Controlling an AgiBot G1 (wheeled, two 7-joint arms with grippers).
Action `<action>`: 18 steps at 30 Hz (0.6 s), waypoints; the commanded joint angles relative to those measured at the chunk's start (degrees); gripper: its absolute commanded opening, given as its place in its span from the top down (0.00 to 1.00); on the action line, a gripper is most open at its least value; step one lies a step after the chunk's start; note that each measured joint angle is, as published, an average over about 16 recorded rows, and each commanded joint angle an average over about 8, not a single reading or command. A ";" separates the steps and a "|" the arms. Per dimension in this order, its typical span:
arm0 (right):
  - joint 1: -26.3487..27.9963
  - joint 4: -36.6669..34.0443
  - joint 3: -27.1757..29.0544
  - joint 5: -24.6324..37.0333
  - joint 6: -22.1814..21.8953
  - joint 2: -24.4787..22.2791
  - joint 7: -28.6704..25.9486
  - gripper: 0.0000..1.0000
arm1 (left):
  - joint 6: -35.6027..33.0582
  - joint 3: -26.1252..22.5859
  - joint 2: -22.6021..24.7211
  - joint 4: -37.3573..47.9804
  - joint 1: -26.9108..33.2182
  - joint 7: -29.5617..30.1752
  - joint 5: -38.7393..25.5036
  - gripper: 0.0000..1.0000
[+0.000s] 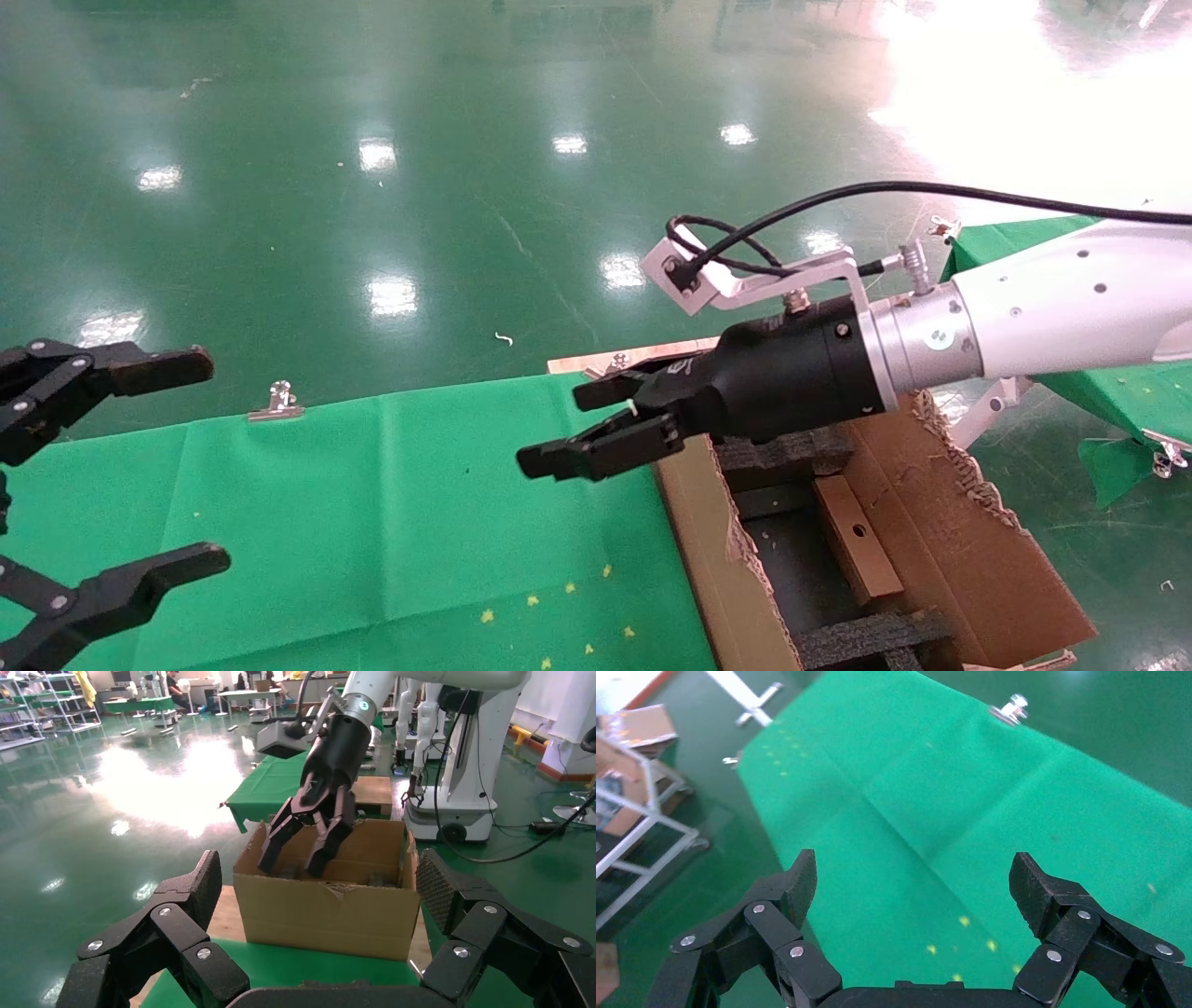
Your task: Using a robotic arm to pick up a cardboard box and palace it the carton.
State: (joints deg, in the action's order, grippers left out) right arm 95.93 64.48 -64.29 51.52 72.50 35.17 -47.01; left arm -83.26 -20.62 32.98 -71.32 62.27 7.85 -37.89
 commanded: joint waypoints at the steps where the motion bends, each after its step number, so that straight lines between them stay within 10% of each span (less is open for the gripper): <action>1: -2.03 0.54 2.86 -0.57 0.78 -0.01 2.15 0.00 | 0.00 0.00 0.00 0.00 0.00 0.00 0.00 0.00; 18: -19.26 5.10 27.05 -5.41 7.39 -0.09 20.32 0.00 | 0.00 0.00 0.00 0.00 0.00 0.00 0.00 0.00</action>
State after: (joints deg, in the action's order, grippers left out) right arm 76.65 69.58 -37.21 46.10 79.90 35.09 -26.67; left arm -83.26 -20.63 32.98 -71.32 62.27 7.85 -37.89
